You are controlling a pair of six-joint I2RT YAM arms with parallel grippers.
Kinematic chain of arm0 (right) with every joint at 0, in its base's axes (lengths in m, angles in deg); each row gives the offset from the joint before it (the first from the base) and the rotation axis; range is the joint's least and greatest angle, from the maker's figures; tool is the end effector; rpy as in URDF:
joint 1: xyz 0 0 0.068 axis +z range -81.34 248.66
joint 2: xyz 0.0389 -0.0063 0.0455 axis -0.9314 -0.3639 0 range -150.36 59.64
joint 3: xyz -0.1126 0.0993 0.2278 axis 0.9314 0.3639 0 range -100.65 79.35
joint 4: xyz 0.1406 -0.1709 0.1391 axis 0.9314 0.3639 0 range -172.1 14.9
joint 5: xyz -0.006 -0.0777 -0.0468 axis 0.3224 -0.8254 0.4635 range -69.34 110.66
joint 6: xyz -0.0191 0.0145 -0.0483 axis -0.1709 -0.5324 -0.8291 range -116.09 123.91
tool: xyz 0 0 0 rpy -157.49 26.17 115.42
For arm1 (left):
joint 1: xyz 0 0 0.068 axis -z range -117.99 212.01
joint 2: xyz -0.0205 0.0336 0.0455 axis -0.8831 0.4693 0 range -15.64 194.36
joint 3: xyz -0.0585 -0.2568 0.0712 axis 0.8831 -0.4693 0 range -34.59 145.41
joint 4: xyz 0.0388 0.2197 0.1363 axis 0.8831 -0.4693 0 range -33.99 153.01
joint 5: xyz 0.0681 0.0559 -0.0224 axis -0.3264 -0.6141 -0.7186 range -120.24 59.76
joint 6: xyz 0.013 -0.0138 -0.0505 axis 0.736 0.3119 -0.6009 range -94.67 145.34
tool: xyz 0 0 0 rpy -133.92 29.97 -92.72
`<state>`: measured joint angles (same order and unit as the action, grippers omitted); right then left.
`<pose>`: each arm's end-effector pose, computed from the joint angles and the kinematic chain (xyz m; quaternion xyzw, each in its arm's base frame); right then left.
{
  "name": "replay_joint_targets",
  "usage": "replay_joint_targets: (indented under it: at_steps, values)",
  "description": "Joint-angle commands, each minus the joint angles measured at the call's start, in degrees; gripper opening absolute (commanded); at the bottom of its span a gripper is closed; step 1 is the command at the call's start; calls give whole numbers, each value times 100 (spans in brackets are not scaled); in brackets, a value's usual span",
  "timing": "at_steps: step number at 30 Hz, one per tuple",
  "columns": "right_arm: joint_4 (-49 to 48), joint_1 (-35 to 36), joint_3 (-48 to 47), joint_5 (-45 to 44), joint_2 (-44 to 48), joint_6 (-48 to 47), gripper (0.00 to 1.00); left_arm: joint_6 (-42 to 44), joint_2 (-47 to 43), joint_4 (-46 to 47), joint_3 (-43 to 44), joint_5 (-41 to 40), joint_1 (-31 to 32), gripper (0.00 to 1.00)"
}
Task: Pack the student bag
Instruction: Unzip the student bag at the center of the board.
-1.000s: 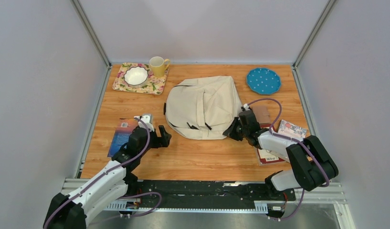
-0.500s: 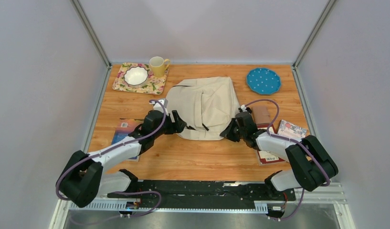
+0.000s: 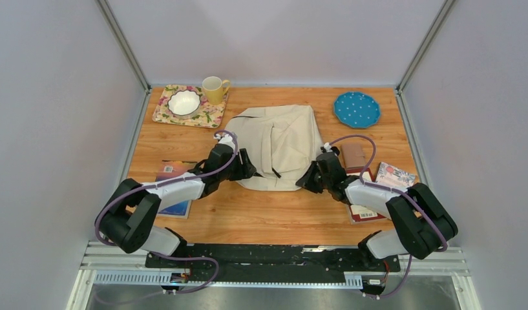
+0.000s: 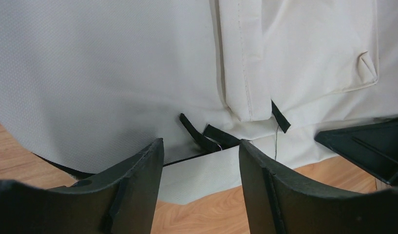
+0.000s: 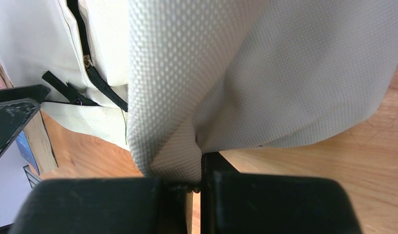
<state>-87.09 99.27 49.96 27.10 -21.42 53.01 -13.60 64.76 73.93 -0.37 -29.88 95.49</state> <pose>0.2156 0.1324 0.1398 0.1286 0.9192 0.2762 0.2495 0.2321 -0.1538 0.1753 -0.0409 0.8871 -0.2738 0.3693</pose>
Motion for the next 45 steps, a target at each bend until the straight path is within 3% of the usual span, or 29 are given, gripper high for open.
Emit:
replay_joint_targets:
  at_steps: [1,19,29,34,38,39,41,43,45]
  values:
    - [34,156,-93,95,-51,29,0,-158,186,24,208,-27,36,64]
    - [86,402,-85,-2,37,108,0,-755,617,95,-29,-458,36,39]
    - [121,437,-94,-20,37,82,0,-931,828,209,-82,-599,19,35]
    - [122,428,-85,-37,-6,91,0,-1001,960,244,-73,-528,19,23]
    - [104,437,-94,-28,-33,82,0,-1063,1048,341,-126,-441,-16,19]
    - [104,428,-94,-37,-24,73,0,-1072,1057,358,-117,-423,-25,12]
    - [121,437,-93,-55,-16,56,0,-1072,1100,341,-100,-423,-34,9]
    - [139,428,-93,-72,-7,38,0,-1055,1101,288,-91,-423,-104,0]
    - [165,428,-94,-81,2,29,0,-1037,1083,305,-117,-362,-209,0]
